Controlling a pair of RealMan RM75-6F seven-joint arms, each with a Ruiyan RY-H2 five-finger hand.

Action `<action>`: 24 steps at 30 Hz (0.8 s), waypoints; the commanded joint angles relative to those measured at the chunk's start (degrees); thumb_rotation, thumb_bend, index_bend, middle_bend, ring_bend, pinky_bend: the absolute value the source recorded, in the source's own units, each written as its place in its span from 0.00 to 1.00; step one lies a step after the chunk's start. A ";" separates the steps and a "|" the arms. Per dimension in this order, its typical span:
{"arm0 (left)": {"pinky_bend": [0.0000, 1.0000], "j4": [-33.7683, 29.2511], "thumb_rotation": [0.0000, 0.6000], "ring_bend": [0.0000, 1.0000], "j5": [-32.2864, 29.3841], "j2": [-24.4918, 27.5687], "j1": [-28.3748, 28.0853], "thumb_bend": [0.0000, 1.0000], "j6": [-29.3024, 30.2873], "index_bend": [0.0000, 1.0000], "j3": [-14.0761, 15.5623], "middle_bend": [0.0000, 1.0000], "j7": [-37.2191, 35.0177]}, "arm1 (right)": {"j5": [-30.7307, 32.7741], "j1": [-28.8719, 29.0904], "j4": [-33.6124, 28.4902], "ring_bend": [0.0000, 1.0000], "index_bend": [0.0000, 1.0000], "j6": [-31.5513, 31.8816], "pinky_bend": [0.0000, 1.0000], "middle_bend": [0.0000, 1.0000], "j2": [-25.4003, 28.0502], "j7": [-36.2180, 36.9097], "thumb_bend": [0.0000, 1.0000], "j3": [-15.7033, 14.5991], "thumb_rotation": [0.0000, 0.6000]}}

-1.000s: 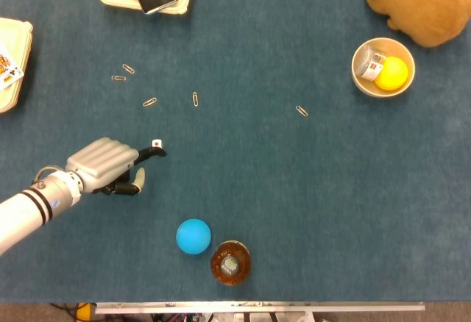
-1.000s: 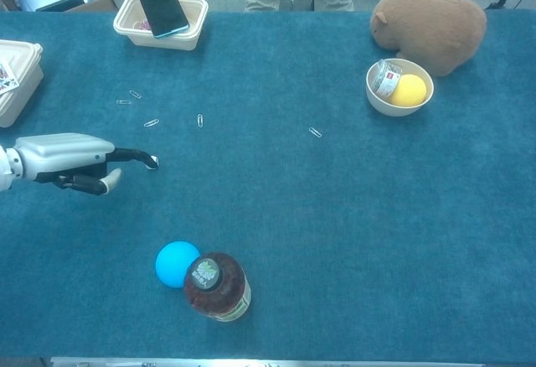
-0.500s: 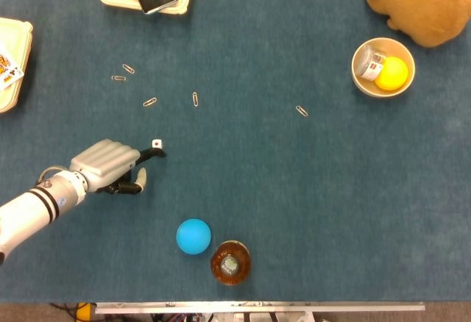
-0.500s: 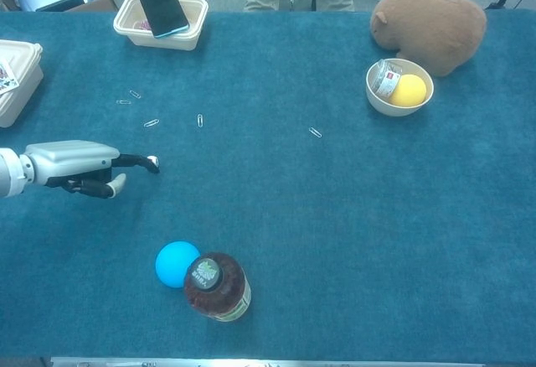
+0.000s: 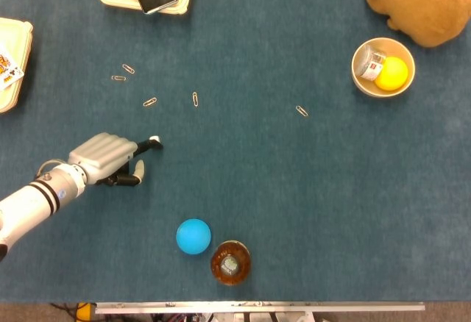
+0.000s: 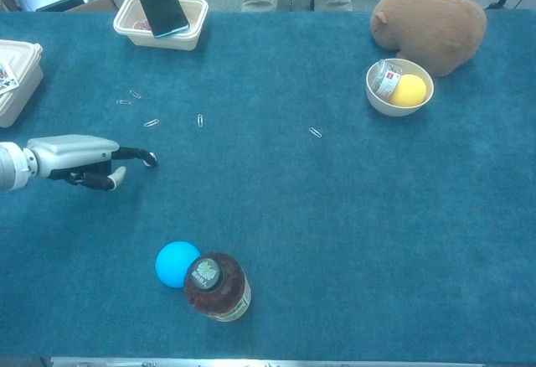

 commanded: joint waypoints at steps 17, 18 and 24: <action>1.00 1.61 0.32 1.00 -1.29 1.81 -1.58 0.73 -1.31 0.11 0.02 1.00 0.25 | -0.01 -0.24 -0.53 0.17 0.38 0.55 0.32 0.29 0.01 -0.66 0.29 0.13 1.00; 1.00 1.58 0.33 1.00 -1.31 2.01 -1.58 0.73 -1.18 0.11 -0.02 1.00 0.17 | -0.07 -0.25 -0.56 0.17 0.38 0.61 0.32 0.29 -0.01 -0.65 0.29 0.14 1.00; 1.00 0.94 0.32 1.00 -1.26 3.26 -2.05 0.73 -1.15 0.11 -0.14 1.00 0.53 | 0.00 -0.26 -0.30 0.17 0.38 0.55 0.32 0.29 -0.31 -0.51 0.29 0.13 1.00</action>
